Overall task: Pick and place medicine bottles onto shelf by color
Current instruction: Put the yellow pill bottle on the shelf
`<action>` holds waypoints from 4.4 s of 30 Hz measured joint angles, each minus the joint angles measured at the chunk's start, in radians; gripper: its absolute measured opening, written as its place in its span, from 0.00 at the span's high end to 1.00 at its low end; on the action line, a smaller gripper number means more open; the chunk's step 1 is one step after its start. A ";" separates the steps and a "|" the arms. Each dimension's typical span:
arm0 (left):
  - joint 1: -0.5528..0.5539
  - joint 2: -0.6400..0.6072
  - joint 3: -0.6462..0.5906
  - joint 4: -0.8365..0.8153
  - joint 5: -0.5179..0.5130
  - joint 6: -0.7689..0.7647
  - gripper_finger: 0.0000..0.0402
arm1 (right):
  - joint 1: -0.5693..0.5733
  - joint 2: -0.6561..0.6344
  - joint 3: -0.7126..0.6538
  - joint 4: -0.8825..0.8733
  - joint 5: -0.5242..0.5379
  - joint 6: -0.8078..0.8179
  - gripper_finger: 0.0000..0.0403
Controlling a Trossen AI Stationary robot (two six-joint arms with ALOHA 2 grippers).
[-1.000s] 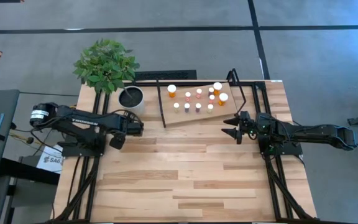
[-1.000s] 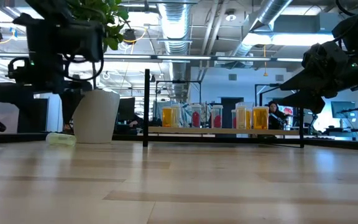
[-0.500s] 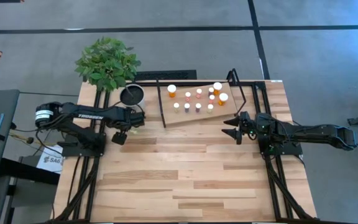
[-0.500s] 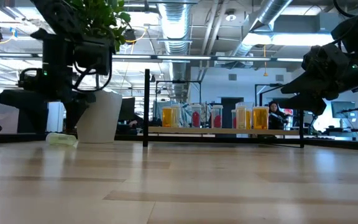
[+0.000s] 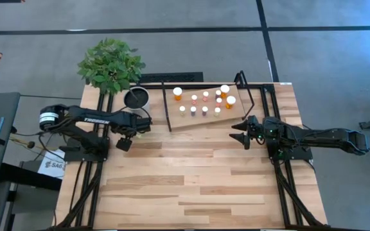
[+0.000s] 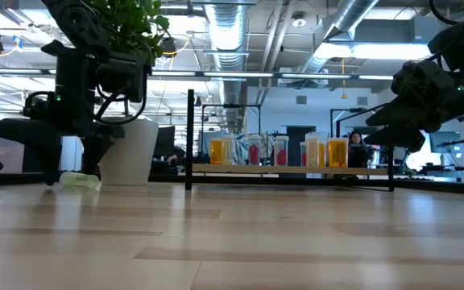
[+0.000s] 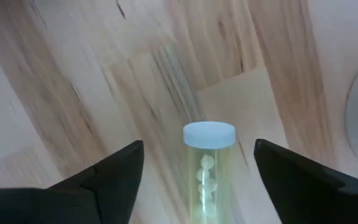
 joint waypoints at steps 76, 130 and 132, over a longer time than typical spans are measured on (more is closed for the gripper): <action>-0.926 0.324 0.131 0.346 -1.165 0.786 0.80 | 0.000 0.000 0.000 -0.024 0.000 0.000 0.25; -1.023 0.644 0.133 0.743 -1.252 0.926 0.66 | 0.000 0.000 0.000 -0.037 0.000 0.000 0.25; -1.032 0.644 0.133 0.743 -1.262 0.926 0.65 | 0.000 0.000 0.000 -0.037 0.000 0.000 0.25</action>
